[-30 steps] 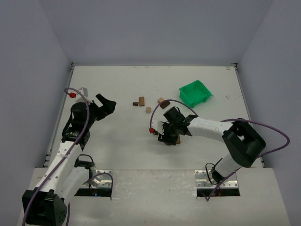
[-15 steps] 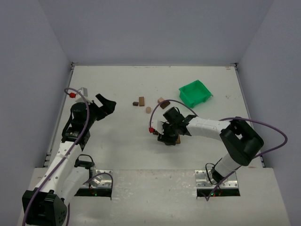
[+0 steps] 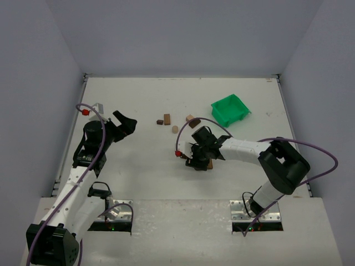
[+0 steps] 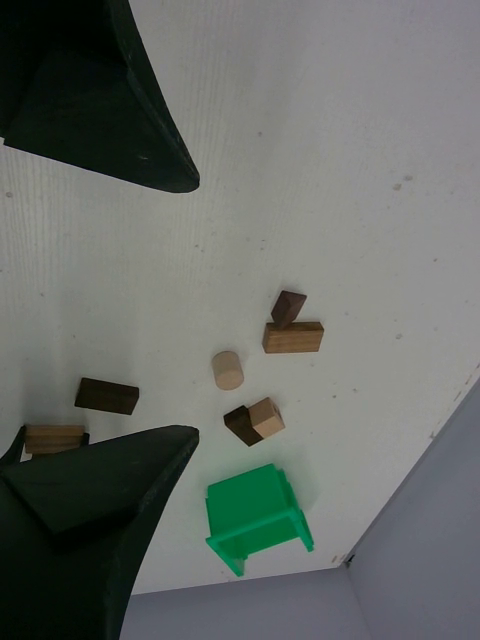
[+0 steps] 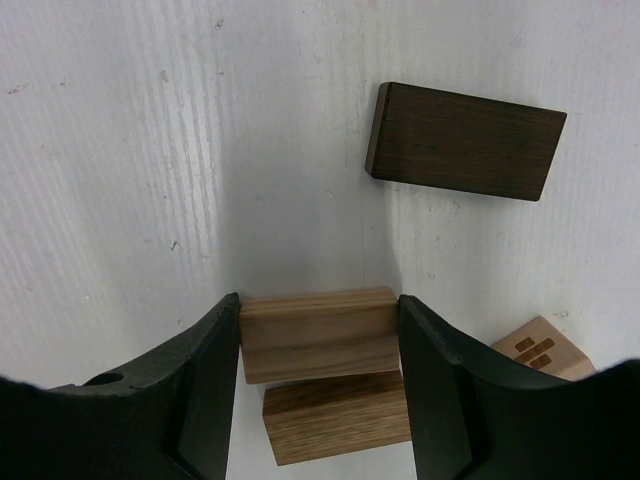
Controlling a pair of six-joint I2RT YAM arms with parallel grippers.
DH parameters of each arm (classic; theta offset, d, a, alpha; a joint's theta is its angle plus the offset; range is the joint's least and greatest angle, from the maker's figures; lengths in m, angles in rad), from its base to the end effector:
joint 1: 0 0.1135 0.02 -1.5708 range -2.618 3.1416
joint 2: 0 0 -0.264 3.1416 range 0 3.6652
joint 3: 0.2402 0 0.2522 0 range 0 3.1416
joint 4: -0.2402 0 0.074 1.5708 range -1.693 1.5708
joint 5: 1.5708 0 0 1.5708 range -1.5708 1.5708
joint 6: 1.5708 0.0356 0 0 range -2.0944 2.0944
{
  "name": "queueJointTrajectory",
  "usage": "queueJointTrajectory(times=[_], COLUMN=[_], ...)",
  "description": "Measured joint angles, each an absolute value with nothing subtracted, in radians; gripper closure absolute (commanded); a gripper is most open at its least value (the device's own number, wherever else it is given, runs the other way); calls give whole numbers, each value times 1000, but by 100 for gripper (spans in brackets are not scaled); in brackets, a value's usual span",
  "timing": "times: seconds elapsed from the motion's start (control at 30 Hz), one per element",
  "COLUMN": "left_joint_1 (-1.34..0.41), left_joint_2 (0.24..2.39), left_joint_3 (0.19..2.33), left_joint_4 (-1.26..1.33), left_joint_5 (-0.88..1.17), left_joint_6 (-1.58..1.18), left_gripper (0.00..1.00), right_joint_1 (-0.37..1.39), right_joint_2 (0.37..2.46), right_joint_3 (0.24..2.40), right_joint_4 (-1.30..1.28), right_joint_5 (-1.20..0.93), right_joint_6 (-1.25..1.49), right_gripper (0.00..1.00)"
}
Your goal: Build the wood block tower
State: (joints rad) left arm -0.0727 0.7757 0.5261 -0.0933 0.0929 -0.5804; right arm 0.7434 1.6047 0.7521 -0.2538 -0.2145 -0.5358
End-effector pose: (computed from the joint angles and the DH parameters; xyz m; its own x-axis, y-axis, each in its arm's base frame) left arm 0.1861 -0.0169 0.2592 -0.3679 -0.5206 -0.7705 -0.0505 0.8385 -0.5425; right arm 0.2040 0.1978 0.1351 -0.1925 -0.8546 -0.4823 -0.9650 0.2541 -0.0650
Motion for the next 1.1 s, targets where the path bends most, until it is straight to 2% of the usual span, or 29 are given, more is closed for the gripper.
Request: queueJointTrajectory(times=[0.13,0.23,0.3,0.7,0.8,1.0,1.1], left_joint_1=[-73,-73,-73,-73,-73,-73,-73], left_joint_2=[776,776,776,776,775,767,766], left_joint_3=[524,523,523,523,523,523,523], left_joint_4=[-93,-94,-93,-93,-93,-92,-91], left_joint_5=[93,93,93,93,93,94,94], left_joint_6=[-580,-580,-580,-580,-580,-580,-580], left_gripper=[0,0,0,0,0,0,0], right_joint_1=[744,744,744,746,762,802,808], right_joint_2=[1605,1604,1604,1591,1550,1379,1312], right_joint_3=[752,751,747,747,747,747,756], right_joint_4=[-252,-251,-251,-258,-263,-176,-161], right_joint_5=[-211,-210,-210,-209,-207,-158,-19], right_joint_6=[-538,-539,-539,-531,-527,-402,-184], right_gripper=[45,32,27,14,2,1,1])
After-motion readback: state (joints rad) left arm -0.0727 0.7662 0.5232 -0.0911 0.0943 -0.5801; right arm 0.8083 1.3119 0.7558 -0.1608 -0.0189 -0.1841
